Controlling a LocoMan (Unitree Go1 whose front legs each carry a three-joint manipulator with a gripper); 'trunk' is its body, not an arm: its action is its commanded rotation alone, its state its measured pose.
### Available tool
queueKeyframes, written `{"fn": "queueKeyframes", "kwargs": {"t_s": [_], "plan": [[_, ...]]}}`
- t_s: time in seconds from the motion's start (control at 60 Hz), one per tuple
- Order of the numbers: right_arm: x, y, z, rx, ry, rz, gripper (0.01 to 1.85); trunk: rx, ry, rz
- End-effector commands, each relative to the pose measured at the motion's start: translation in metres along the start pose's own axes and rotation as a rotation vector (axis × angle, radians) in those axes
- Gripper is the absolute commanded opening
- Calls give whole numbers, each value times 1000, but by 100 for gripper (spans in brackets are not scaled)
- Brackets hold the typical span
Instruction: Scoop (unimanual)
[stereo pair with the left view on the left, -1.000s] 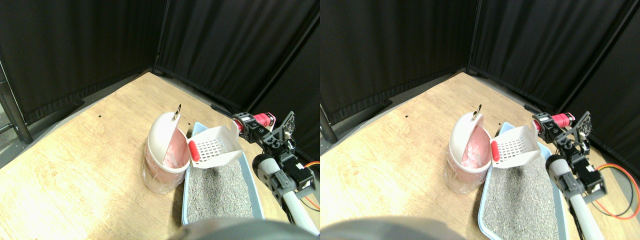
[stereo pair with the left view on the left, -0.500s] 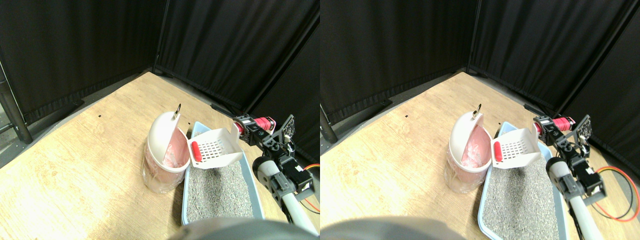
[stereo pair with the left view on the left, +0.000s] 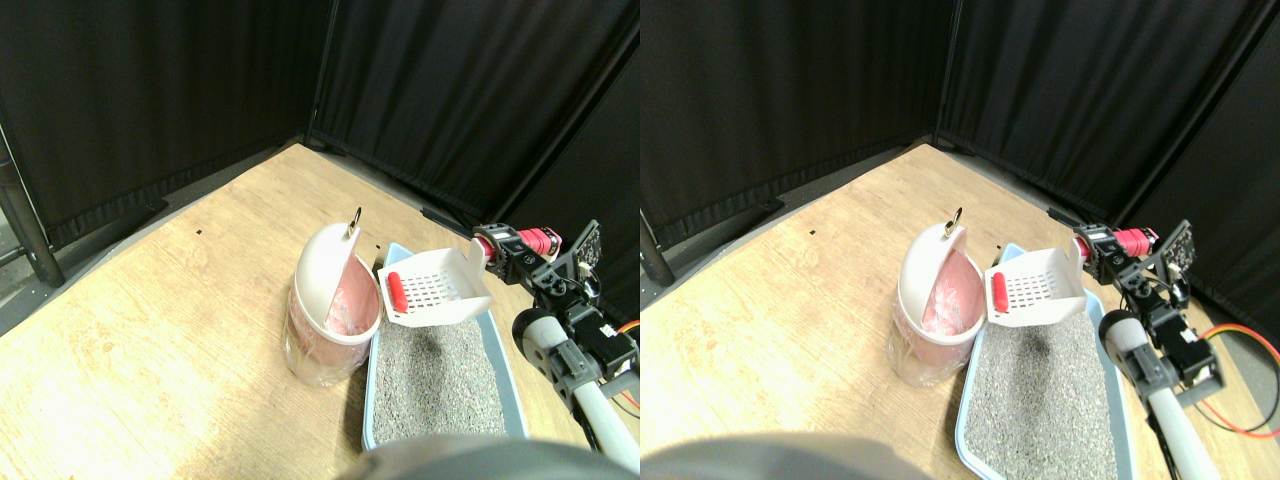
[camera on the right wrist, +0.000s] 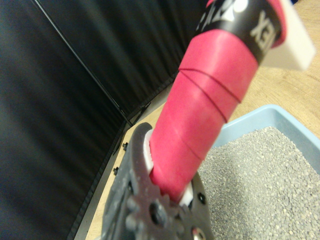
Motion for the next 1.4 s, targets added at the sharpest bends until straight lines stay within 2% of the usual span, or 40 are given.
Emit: {"fn": "queueKeyframes", "kwargs": {"t_s": [0.017, 0.15, 0.2, 0.233, 0.383, 0.533, 0.733, 1.0, 1.317, 1.4], "plan": [[-2, 6, 21, -18, -124, 15, 5, -2, 15, 11], [-1, 11, 24, -74, -108, 28, 5, -6, 12, 14], [0, 14, 25, -85, -105, 38, 15, -8, 12, 15], [-1, 15, 26, -87, -103, 40, 9, -9, 10, 17], [-5, 23, 31, -144, -106, 54, 5, -17, 6, 20], [-8, 30, 32, -167, -100, 73, 6, -22, 2, 22], [-9, 35, 31, -240, -76, 60, 5, -24, 4, 19], [-7, 27, 24, -139, -71, 41, 5, -10, 11, 16], [-13, 4, 4, 68, -124, 13, 5, 10, 11, -22], [-16, -6, -2, 151, -114, -10, 5, 19, 12, -37]]}}
